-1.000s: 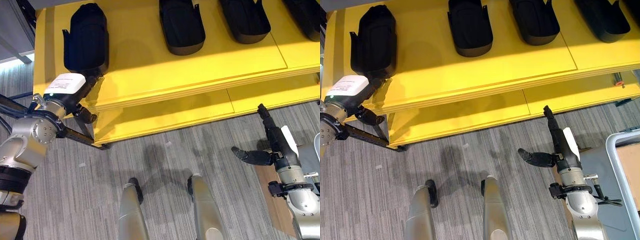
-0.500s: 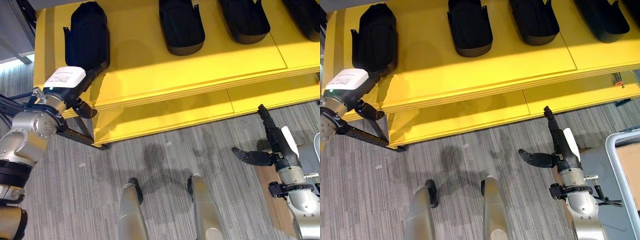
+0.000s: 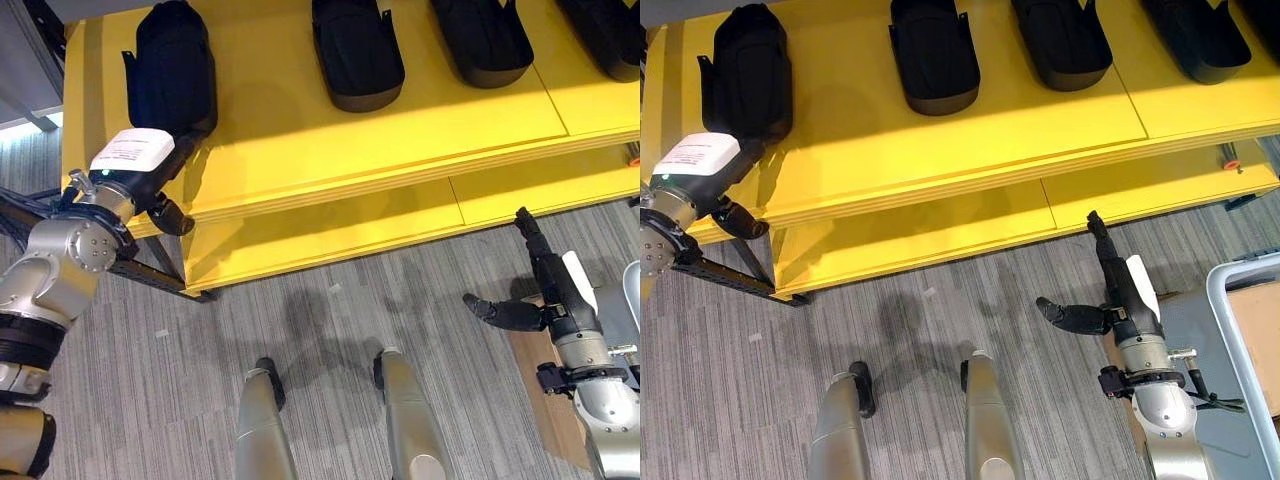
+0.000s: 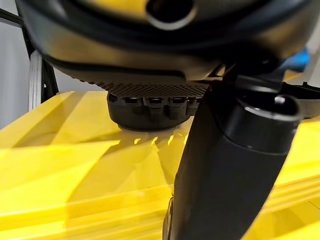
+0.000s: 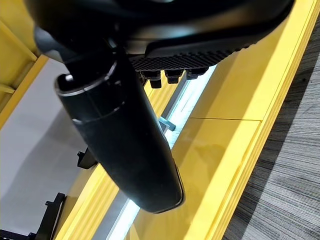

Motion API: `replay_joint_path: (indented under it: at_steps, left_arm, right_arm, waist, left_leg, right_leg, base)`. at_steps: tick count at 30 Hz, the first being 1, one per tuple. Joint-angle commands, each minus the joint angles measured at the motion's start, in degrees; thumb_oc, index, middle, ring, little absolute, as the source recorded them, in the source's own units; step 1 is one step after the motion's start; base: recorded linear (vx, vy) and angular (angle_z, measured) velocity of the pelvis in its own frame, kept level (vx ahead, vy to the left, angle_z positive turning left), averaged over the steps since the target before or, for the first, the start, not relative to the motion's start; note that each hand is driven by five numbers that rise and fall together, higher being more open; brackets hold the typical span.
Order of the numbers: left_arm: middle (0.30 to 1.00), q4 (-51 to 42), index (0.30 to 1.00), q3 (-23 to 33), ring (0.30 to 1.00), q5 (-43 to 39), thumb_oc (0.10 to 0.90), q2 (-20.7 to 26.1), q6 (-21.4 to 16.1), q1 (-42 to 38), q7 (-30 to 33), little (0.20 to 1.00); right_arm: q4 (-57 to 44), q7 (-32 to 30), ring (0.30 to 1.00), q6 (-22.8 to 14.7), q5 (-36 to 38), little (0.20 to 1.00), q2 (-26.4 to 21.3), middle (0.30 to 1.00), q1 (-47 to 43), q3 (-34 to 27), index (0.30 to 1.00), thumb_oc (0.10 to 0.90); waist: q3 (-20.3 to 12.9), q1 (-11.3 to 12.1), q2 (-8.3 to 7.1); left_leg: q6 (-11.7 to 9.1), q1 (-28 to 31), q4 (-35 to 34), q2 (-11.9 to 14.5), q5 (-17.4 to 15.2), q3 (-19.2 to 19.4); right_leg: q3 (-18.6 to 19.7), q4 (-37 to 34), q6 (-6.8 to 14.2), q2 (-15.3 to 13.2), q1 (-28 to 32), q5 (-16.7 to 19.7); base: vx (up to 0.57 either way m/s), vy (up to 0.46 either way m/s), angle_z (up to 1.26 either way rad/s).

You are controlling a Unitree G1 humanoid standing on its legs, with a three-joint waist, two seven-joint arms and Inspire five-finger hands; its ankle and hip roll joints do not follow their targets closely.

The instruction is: Move parts from the plastic box to the shelf.

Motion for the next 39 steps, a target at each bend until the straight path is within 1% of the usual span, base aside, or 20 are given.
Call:
replay_joint_path:
  at_steps: [1, 10, 11, 14, 16, 17, 19, 20, 22, 24, 25, 26, 28, 31, 32, 35, 39]
  left_arm:
    - [1.0, 1.83, 1.0, 2.0, 1.0, -0.08, 0.9, 1.68, -0.31, -10.35, 5.75, 1.0]
    - [1.0, 1.98, 1.0, 1.56, 1.0, -0.18, 0.9, 1.43, -0.4, -10.89, 5.96, 1.0]
    - [1.0, 2.0, 1.0, 1.53, 1.0, -0.18, 0.9, 1.43, -0.4, -10.91, 5.94, 1.0]
    - [1.0, 1.17, 1.0, 1.66, 1.0, -1.18, 0.9, 1.57, -0.69, -10.67, 5.71, 1.0]
    - [1.0, -0.21, 1.0, 3.08, 1.0, -1.24, 0.9, 2.13, -0.8, -9.16, 5.58, 1.0]
    - [1.0, -1.07, 1.0, 3.54, 1.0, -0.89, 0.9, 2.43, -0.82, -8.37, 5.47, 1.0]
    - [1.0, -3.52, 1.0, 5.36, 1.0, -1.71, 0.9, 2.65, -1.11, -6.45, 5.08, 1.0]
    - [1.0, -4.76, 1.0, 6.6, 1.0, -3.09, 0.9, 2.57, -1.63, -5.01, 4.99, 1.0]
    - [1.0, -9.33, 1.0, 12.27, 1.0, -6.71, 0.9, 2.88, -2.64, 1.58, 3.32, 1.0]
    - [1.0, -12.04, 1.0, 16.54, 1.0, -9.65, 0.9, 3.0, -3.37, 6.69, 2.06, 1.0]
    - [1.0, -14.05, 1.0, 18.51, 1.0, -11.35, 0.9, 3.02, -4.02, 9.2, 1.38, 1.0]
    - [1.0, -14.42, 1.0, 19.27, 1.0, -11.42, 0.9, 3.01, -3.96, 9.99, 1.23, 1.0]
    - [1.0, -17.98, 1.0, 24.09, 1.0, -15.0, 0.9, 2.88, -5.15, 16.53, -0.25, 1.0]
    - [1.0, -22.3, 1.0, 30.19, 1.0, -23.31, 0.9, 1.58, -7.3, 25.85, -2.26, 1.0]
    - [1.0, -23.19, 1.0, 31.34, 1.0, -25.33, 0.9, 1.1, -7.8, 28.17, -2.71, 1.0]
    - [1.0, -25.67, 1.0, 33.88, 1.0, -36.57, 0.9, -0.56, -9.29, 35.31, -6.86, 1.0]
    - [1.0, -26.02, 1.0, 33.39, 1.0, -47.96, 0.9, -5.16, -10.5, 41.88, -9.8, 1.0]
  right_arm:
    - [-4.11, -1.65, 1.0, -5.11, 3.74, 1.0, -2.3, 1.0, -3.07, -3.76, 1.0, 0.9]
    - [-3.93, -1.58, 1.0, -5.09, 3.92, 1.0, -2.54, 1.0, -3.03, -3.56, 1.0, 0.9]
    - [-3.9, -1.57, 1.0, -5.07, 3.91, 1.0, -2.53, 1.0, -3.04, -3.55, 1.0, 0.9]
    - [-4.05, -1.47, 1.0, -5.08, 4.02, 1.0, -2.5, 1.0, -3.03, -3.31, 1.0, 0.9]
    - [-4.14, -1.53, 1.0, -5.06, 3.86, 1.0, -2.33, 1.0, -2.89, -3.63, 1.0, 0.9]
    - [-4.17, -1.54, 1.0, -5.04, 3.83, 1.0, -2.32, 1.0, -2.92, -3.6, 1.0, 0.9]
    - [-4.33, -1.55, 1.0, -5.0, 3.78, 1.0, -2.11, 1.0, -2.92, -3.81, 1.0, 0.9]
    - [-4.32, -1.52, 1.0, -5.02, 3.85, 1.0, -1.91, 1.0, -2.89, -4.0, 1.0, 0.9]
    - [-4.38, -1.49, 1.0, -4.94, 3.82, 1.0, -1.52, 1.0, -2.97, -4.66, 1.0, 0.9]
    - [-4.54, -1.23, 1.0, -4.98, 4.02, 1.0, -1.14, 1.0, -3.08, -5.09, 1.0, 0.9]
    - [-4.7, -1.11, 1.0, -5.05, 4.01, 1.0, -0.95, 1.0, -3.1, -5.27, 1.0, 0.9]
    - [-4.75, -1.09, 1.0, -5.03, 4.01, 1.0, -1.05, 1.0, -3.13, -5.12, 1.0, 0.9]
    - [-5.11, -0.76, 1.0, -5.26, 4.26, 1.0, -0.82, 1.0, -3.06, -5.51, 1.0, 0.9]
    - [-5.55, -0.31, 1.0, -5.75, 4.46, 1.0, -0.24, 1.0, -2.85, -5.89, 1.0, 0.9]
    - [-5.72, -0.24, 1.0, -5.92, 4.6, 1.0, -0.2, 1.0, -2.93, -5.78, 1.0, 0.9]
    - [-6.62, 0.02, 1.0, -6.71, 4.93, 1.0, -0.05, 1.0, -2.69, -6.49, 1.0, 0.9]
    - [-7.18, -0.03, 1.0, -8.28, 5.27, 1.0, -0.51, 1.0, -3.16, -5.96, 1.0, 0.9]
  waist:
    - [-3.15, -0.84, 0.79]
    - [-3.19, -0.87, 0.81]
    - [-3.51, -0.87, 0.9]
    - [-3.46, -0.78, 0.9]
    - [-3.5, -0.55, 0.91]
    - [-3.21, -0.53, 0.89]
    - [-3.19, -0.32, 0.91]
    - [-3.15, -0.01, 0.88]
    - [-3.08, 0.53, 1.06]
    - [-3.02, 0.89, 1.17]
    - [-3.02, 1.11, 1.29]
    - [-3.03, 0.93, 1.32]
    - [-3.0, 1.33, 1.58]
    - [-3.06, 1.91, 2.0]
    - [-3.05, 1.92, 2.07]
    - [-3.18, 2.24, 2.49]
    - [-3.46, 2.58, 2.82]
  left_leg:
    - [3.0, 3.11, 1.84, 0.51, -6.44, -0.05]
    - [3.04, 3.04, 2.17, 0.54, -6.5, -0.03]
    - [2.8, 3.59, 2.35, 0.54, -7.86, -0.19]
    - [2.79, 3.55, 2.35, 0.47, -7.82, -0.32]
    - [2.75, 3.64, 2.16, 0.41, -7.78, -0.3]
    - [3.01, 3.1, 1.76, 0.34, -6.24, -0.19]
    - [2.99, 3.06, 1.68, 0.27, -6.13, -0.18]
    - [3.0, 3.07, 1.66, 0.21, -6.09, -0.23]
    - [2.91, 3.36, 1.52, 0.14, -6.02, -0.23]
    - [2.87, 3.59, 1.36, 0.07, -5.96, -0.28]
    - [2.83, 3.66, 1.39, 0.05, -5.93, -0.29]
    - [2.82, 3.7, 1.39, 0.08, -5.95, -0.27]
    - [2.8, 3.95, 1.29, 0.05, -5.92, -0.32]
    - [2.71, 4.5, 1.08, -0.07, -5.64, -0.33]
    - [2.68, 4.68, 0.87, -0.08, -5.5, -0.31]
    - [2.63, 5.77, -0.34, -0.22, -4.87, -0.33]
    - [2.61, 7.42, -1.6, -0.17, -4.12, -0.49]
  right_leg:
    - [0.37, -7.54, -1.91, -0.71, 3.31, 2.05]
    - [0.36, -7.3, -1.87, -0.78, 3.19, 1.93]
    - [0.47, -7.05, -1.68, -0.74, 3.69, 0.72]
    - [0.48, -6.98, -1.7, -0.71, 3.69, 0.7]
    - [0.49, -7.13, -1.75, -0.71, 3.8, 0.79]
    - [0.37, -7.43, -1.96, -0.73, 3.26, 2.11]
    - [0.3, -7.39, -2.01, -0.69, 3.24, 2.12]
    - [0.24, -7.35, -2.07, -0.69, 3.28, 2.1]
    - [0.23, -7.28, -2.21, -0.62, 3.45, 2.12]
    - [0.25, -7.37, -2.33, -0.53, 3.74, 2.12]
    - [0.22, -7.36, -2.38, -0.52, 3.85, 2.11]
    - [0.24, -7.37, -2.38, -0.49, 3.87, 2.12]
    - [0.24, -7.37, -2.51, -0.45, 4.11, 2.14]
    - [0.21, -7.48, -2.64, -0.38, 4.64, 2.35]
    - [0.18, -7.79, -2.64, -0.42, 4.97, 2.55]
    - [0.1, -8.88, -2.7, -0.39, 6.13, 3.02]
    - [0.01, -10.37, -2.72, -0.37, 7.96, 3.68]
  base:
    - [-0.07, -0.006, 0.01]
    - [0.01, 0.0, 0.0]
    - [0.09, 0.003, -0.01]
    - [0.03, 0.0, 0.0]
    - [-0.04, -0.003, 0.0]
    - [-0.09, -0.008, 0.01]
    - [-0.05, -0.004, 0.01]
    - [0.0, 0.0, 0.0]
    - [0.0, 0.0, 0.0]
    - [0.0, 0.0, 0.0]
    - [0.0, 0.0, 0.0]
    - [0.0, 0.0, 0.0]
    - [0.0, 0.0, 0.0]
    - [-0.01, -0.002, -0.01]
    - [0.0, 0.0, 0.0]
    - [-0.01, -0.004, 0.01]
    - [0.0, 0.0, 0.0]
